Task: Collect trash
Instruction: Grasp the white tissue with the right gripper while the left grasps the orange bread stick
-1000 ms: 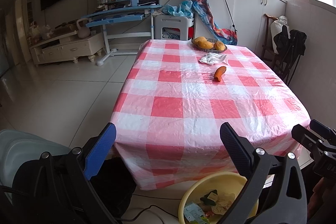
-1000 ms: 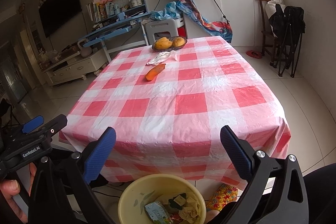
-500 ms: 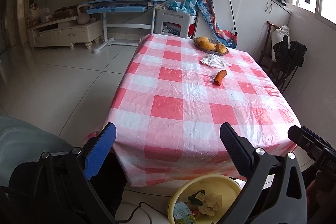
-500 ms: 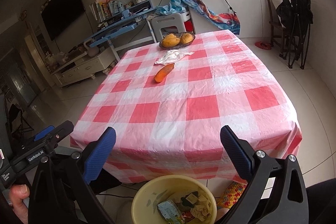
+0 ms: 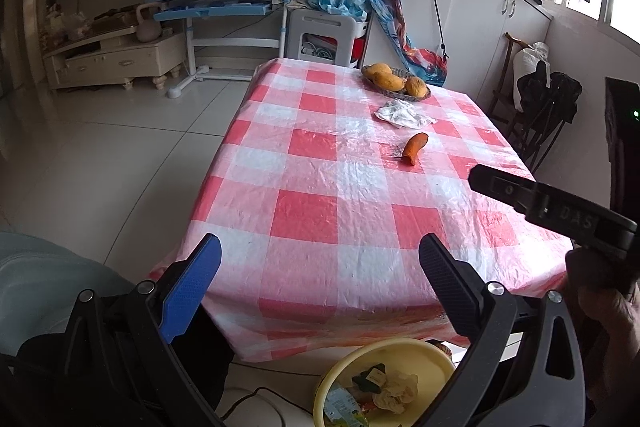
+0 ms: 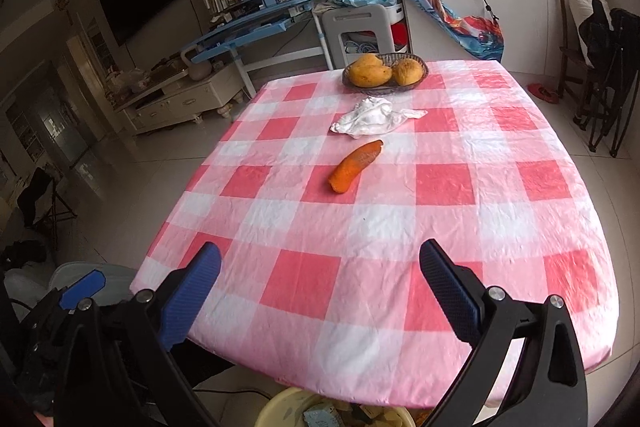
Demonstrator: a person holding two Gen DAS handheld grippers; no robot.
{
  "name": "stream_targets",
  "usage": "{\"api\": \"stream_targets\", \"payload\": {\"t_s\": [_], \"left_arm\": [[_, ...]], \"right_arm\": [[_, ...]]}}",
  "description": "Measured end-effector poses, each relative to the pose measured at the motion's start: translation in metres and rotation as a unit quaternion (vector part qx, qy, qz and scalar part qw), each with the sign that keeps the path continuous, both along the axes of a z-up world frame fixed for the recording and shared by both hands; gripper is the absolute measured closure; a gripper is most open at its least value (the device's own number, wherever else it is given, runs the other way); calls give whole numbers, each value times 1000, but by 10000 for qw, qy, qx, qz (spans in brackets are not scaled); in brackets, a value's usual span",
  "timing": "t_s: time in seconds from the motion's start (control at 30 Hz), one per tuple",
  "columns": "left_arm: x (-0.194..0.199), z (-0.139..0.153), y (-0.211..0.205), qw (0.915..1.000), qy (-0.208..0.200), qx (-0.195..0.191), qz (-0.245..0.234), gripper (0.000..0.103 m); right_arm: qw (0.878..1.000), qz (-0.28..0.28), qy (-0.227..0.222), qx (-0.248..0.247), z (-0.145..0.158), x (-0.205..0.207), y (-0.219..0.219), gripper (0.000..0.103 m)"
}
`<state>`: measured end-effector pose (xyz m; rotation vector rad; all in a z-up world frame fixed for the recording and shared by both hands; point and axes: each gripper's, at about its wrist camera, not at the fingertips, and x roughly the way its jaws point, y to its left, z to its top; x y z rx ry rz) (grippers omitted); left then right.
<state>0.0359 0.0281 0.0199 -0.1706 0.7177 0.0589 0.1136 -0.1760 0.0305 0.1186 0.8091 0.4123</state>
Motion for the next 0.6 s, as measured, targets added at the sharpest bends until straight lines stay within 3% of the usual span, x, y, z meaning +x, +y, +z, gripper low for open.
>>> {"api": "stream_targets", "payload": {"t_s": [0.37,0.47,0.6], "left_arm": [[34,-6,-12,9995,248,31,-215,7],[60,-5,-34,9975,283,170,-625,7],[108,-7,-76,9901,177,656,-1231,7]], "right_arm": [[9998,181,59,-92,0,67,7,8],[9999,45,-76,-134,5,90,-6,8],[9997,1,36,-256,-1,130,-17,8]]}}
